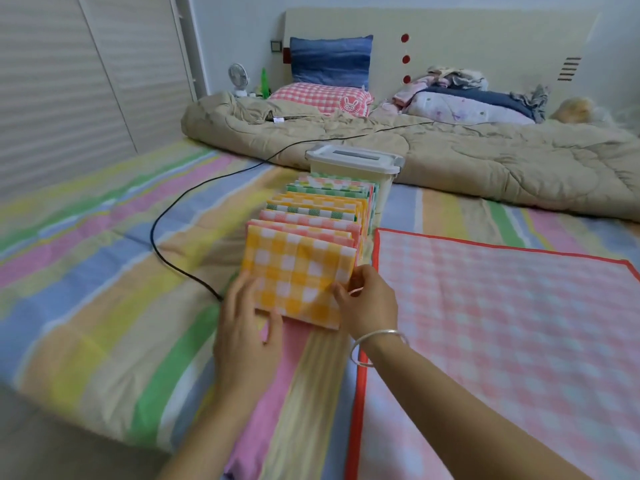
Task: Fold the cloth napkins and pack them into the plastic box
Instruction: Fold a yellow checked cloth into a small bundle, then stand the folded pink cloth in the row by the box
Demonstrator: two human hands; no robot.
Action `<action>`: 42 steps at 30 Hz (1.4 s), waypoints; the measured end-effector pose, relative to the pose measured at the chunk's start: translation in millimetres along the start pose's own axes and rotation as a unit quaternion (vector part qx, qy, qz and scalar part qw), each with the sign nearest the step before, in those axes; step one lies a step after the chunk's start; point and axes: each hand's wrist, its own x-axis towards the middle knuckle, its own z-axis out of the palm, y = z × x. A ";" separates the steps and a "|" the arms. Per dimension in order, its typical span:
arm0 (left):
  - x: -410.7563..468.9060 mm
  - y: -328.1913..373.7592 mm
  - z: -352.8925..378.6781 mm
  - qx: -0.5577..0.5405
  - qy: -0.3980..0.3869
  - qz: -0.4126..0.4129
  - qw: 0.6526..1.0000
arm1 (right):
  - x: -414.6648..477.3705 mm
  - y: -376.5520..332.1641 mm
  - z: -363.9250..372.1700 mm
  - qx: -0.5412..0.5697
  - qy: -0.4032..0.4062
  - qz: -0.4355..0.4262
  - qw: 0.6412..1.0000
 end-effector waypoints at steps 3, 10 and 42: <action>9.4 -7.7 25.2 0.031 -0.094 -0.006 0.995 | 17.5 -1.3 0.0 -0.038 -0.005 0.012 0.999; 19.3 -7.9 34.9 0.059 -0.125 -0.015 0.990 | 23.6 2.2 -2.5 0.049 -0.015 0.055 0.997; -110.5 191.7 52.7 -0.071 -0.375 0.254 0.889 | -138.9 169.4 -254.1 -0.262 -0.145 -0.205 0.932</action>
